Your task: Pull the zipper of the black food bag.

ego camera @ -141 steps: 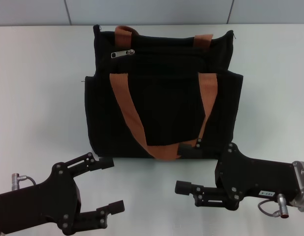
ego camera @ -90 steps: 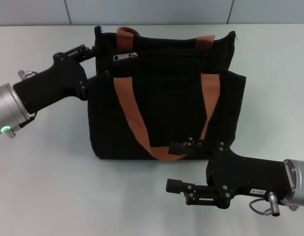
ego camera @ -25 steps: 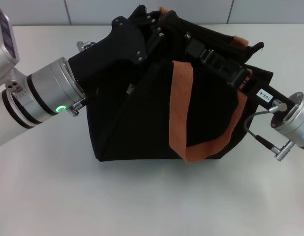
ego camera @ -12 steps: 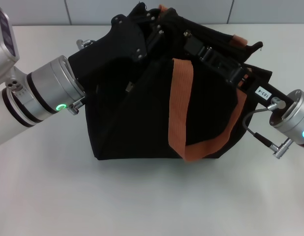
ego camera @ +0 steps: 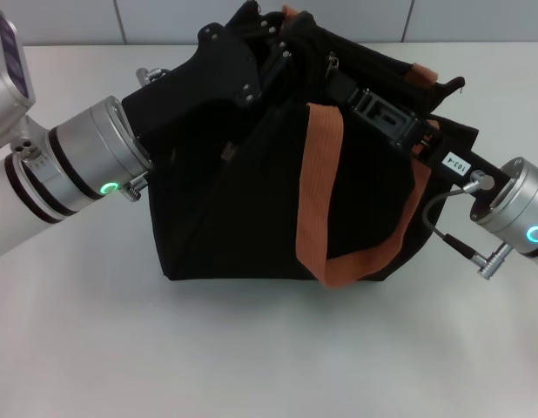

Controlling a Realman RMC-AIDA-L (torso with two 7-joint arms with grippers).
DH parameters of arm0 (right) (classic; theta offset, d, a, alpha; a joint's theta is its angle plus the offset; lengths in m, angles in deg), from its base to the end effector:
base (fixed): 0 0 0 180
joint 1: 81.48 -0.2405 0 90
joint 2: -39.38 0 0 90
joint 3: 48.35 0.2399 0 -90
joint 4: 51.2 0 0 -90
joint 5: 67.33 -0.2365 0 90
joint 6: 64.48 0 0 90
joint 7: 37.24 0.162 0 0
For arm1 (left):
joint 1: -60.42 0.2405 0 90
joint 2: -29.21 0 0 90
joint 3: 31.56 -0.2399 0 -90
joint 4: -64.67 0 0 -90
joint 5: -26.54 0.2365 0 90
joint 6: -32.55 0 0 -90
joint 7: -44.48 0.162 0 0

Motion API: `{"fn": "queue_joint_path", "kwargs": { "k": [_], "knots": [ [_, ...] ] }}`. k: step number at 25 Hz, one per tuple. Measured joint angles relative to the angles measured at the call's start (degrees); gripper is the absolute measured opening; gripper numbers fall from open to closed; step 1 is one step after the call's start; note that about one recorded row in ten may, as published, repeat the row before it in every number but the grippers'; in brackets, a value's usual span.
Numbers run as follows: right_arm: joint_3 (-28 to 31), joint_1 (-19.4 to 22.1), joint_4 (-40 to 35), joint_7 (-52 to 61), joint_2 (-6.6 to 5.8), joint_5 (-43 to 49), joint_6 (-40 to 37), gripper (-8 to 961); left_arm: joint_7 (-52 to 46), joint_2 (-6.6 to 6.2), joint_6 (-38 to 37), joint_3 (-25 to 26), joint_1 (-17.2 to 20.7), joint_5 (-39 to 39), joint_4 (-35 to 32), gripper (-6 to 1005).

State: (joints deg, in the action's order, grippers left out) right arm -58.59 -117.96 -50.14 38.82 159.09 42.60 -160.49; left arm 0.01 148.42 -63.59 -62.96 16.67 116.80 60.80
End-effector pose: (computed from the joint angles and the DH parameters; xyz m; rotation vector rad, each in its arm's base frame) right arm 0.2039 0.3231 -0.0605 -2.2548 1.1630 1.7005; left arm -0.1637 0.3571 -0.0461 -2.3710 -0.2094 -1.4610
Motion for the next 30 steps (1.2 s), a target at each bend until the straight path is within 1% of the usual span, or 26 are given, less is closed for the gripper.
{"fn": "queue_joint_path", "kwargs": {
  "k": [5,7,19,25,30],
  "knots": [
    [-0.18,-0.57,-0.07,-0.08,-0.09,0.41,-0.50,109,0.00,0.03,0.04,0.10,-0.08,-0.05,0.00,22],
    [-0.25,-0.69,-0.04,0.20,-0.14,0.54,-0.51,-1,0.00,0.05,0.06,0.12,-0.11,-0.05,0.00,22],
    [0.58,1.97,-1.07,2.61,-0.34,0.19,-0.27,-2,0.00,0.06,-0.35,0.34,0.21,-0.04,0.00,23],
    [1.96,3.80,-2.17,3.33,-0.37,0.19,-0.21,-1,0.00,0.05,-0.51,0.51,0.30,-0.07,-0.08,23],
    [1.54,3.55,-2.46,3.34,-0.43,0.35,-1.08,5,0.00,0.05,-0.55,0.55,0.19,-0.10,-0.06,23]
  ]
}}
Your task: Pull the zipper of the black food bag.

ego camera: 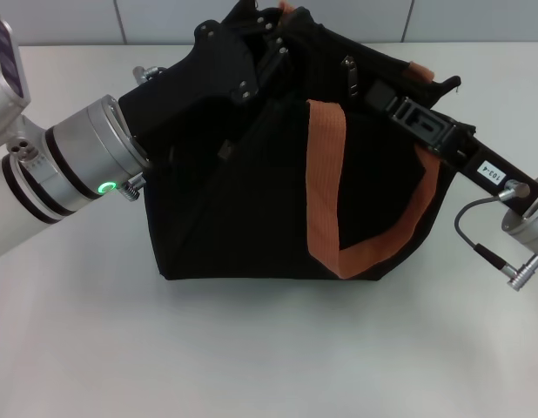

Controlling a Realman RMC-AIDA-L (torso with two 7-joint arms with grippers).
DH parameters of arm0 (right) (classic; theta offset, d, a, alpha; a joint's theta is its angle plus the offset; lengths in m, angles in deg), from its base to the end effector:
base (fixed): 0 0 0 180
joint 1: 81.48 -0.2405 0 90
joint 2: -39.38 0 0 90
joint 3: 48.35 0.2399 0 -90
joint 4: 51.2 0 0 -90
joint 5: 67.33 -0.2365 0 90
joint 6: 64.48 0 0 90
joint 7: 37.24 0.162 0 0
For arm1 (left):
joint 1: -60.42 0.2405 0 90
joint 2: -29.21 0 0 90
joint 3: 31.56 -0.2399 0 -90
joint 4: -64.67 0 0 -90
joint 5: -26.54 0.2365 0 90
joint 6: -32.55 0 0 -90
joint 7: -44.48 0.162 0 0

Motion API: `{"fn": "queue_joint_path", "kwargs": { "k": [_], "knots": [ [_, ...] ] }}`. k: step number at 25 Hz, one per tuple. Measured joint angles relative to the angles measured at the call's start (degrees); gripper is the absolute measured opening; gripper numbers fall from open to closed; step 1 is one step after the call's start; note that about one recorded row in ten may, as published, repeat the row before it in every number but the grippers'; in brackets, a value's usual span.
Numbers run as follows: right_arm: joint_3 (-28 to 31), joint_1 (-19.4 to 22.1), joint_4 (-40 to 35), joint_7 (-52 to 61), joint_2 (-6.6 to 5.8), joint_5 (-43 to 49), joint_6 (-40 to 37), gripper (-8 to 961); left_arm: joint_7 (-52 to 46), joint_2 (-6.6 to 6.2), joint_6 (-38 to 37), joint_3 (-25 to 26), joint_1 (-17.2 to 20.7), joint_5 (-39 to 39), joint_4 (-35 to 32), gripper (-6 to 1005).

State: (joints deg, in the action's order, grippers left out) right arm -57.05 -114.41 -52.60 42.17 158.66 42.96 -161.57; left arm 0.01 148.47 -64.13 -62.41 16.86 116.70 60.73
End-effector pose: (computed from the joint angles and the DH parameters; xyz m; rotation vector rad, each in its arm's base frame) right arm 0.2284 0.3164 -0.0467 -2.1742 1.2301 1.6918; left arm -0.1638 0.3567 -0.0440 -2.3566 -0.2086 -1.4747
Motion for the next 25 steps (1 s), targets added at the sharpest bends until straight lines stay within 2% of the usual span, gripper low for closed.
{"fn": "queue_joint_path", "kwargs": {
  "k": [5,10,13,18,21,25],
  "knots": [
    [0.29,-0.04,-0.36,-0.78,0.13,-0.14,-0.31,36,0.00,0.00,0.00,0.01,0.13,0.00,0.04,23],
    [2.34,1.21,2.54,-10.46,0.37,-0.96,-1.81,67,0.00,0.00,-0.03,0.01,0.17,0.00,0.05,23],
    [2.14,1.12,2.90,-11.74,0.34,-0.79,-2.48,85,0.00,0.00,-0.09,0.00,0.15,0.00,0.07,23],
    [2.36,0.80,4.39,-17.70,0.35,-0.76,-2.20,313,0.00,0.00,-0.09,0.00,-0.01,0.00,0.07,23],
    [2.60,0.95,6.25,-22.57,0.36,-0.92,-1.91,323,0.00,0.00,0.11,0.00,-0.21,0.00,0.07,23],
    [2.84,0.73,6.58,-23.30,0.38,-0.93,-0.99,337,0.00,0.00,0.30,0.00,-0.42,0.00,0.11,23]
  ]
}}
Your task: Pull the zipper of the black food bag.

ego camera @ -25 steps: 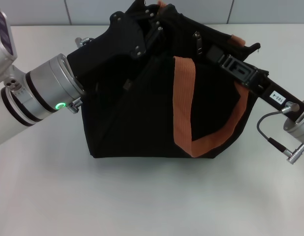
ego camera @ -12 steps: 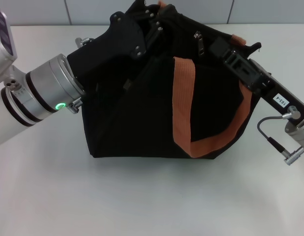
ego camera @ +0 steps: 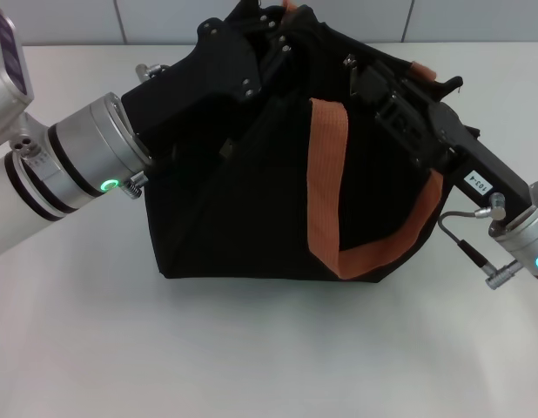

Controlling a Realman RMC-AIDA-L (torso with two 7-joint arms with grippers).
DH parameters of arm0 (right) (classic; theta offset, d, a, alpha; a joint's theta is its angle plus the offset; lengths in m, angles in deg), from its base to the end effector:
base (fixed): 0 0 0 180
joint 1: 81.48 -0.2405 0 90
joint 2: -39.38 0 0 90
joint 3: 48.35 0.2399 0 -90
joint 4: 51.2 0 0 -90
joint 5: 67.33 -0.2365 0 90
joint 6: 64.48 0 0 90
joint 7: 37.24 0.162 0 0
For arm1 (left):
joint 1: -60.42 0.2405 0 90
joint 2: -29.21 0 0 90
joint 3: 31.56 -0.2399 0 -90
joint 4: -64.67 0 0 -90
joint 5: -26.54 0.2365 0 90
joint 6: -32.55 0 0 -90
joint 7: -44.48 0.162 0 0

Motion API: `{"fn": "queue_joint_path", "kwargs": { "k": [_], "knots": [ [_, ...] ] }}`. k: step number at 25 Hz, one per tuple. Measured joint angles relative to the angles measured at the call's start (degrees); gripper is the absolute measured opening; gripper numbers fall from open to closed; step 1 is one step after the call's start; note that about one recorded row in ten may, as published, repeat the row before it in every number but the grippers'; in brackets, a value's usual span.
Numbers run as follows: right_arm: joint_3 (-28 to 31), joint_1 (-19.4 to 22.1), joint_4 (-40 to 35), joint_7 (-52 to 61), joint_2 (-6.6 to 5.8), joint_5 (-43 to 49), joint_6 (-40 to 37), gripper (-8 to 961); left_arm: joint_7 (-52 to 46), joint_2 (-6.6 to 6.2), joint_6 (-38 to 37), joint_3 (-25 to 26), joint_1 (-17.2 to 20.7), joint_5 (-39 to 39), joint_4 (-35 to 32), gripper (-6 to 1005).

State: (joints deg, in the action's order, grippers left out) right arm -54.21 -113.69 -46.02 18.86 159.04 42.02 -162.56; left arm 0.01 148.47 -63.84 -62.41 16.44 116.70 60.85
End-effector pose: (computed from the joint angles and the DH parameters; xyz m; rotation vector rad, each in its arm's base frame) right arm 0.2165 0.3056 -0.0570 -2.1234 0.8221 1.6639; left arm -0.1617 0.3582 -0.0448 -2.3601 -0.2061 -1.4734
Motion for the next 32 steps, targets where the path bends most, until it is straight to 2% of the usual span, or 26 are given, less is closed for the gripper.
{"fn": "queue_joint_path", "kwargs": {
  "k": [5,17,32],
  "knots": [
    [1.23,0.17,-0.07,-0.48,0.03,0.00,0.48,351,0.00,0.00,0.10,0.00,-0.20,0.00,0.03,23],
    [0.14,-0.81,-1.06,-3.38,-0.15,1.13,0.59,351,0.00,0.00,0.30,0.00,-0.41,0.02,0.05,23],
    [-0.26,-1.56,-1.00,-1.28,-0.22,1.75,1.69,350,0.00,0.00,0.84,0.00,-0.43,0.01,0.45,23]
  ]
}}
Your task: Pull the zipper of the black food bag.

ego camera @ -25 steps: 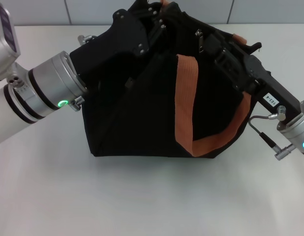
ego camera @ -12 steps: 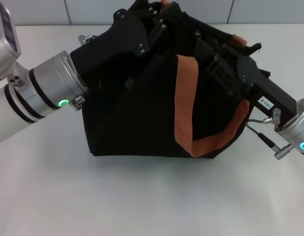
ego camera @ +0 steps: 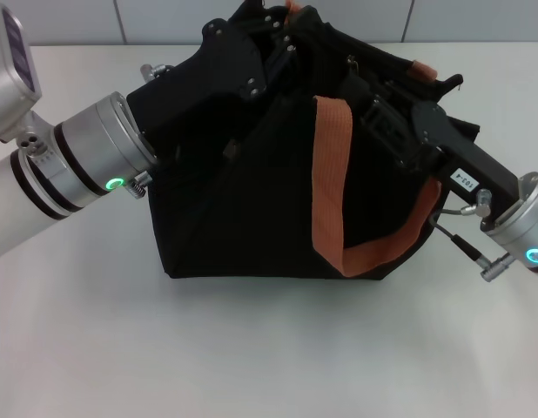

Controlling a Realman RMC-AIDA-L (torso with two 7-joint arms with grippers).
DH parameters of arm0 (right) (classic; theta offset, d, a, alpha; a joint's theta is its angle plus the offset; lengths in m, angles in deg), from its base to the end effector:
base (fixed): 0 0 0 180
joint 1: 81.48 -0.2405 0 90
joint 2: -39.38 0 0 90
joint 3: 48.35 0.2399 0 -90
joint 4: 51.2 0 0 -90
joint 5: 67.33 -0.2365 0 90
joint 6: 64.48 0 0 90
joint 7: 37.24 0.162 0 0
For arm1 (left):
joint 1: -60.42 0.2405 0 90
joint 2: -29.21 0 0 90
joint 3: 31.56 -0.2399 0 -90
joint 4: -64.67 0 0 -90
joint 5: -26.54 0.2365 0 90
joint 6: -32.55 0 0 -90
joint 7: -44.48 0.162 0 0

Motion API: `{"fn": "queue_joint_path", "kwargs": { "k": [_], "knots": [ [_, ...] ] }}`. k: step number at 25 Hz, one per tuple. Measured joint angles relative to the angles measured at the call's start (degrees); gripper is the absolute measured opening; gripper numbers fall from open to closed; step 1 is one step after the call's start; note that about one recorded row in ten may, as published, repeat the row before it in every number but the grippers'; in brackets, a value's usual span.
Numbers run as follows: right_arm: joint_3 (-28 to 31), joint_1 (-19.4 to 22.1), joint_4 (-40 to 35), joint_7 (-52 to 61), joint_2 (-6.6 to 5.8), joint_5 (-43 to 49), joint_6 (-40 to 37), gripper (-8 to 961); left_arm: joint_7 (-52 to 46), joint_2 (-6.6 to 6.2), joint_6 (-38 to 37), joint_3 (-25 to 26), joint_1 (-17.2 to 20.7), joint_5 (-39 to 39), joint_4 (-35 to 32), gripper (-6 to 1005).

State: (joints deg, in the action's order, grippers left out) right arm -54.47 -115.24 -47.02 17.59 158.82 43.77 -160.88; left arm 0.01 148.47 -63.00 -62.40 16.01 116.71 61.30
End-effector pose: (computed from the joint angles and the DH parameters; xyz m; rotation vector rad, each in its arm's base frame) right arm 0.2132 0.3127 -0.0602 -2.1900 0.7727 1.6024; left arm -0.1604 0.3599 -0.0473 -2.3644 -0.2168 -1.4642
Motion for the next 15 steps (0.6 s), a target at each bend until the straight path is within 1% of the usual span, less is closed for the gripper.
{"fn": "queue_joint_path", "kwargs": {
  "k": [7,13,15],
  "knots": [
    [-0.19,-0.37,-0.04,1.01,-0.04,0.10,0.23,349,0.00,0.00,0.20,0.42,-0.07,0.01,0.21,23],
    [0.04,0.16,-0.06,3.02,0.03,-0.13,0.80,233,0.00,0.00,0.20,0.61,-0.25,0.01,0.18,23],
    [0.05,-0.11,-0.16,4.38,-0.03,-0.15,1.43,159,0.00,0.00,0.21,0.61,-0.30,0.01,0.17,23]
  ]
}}
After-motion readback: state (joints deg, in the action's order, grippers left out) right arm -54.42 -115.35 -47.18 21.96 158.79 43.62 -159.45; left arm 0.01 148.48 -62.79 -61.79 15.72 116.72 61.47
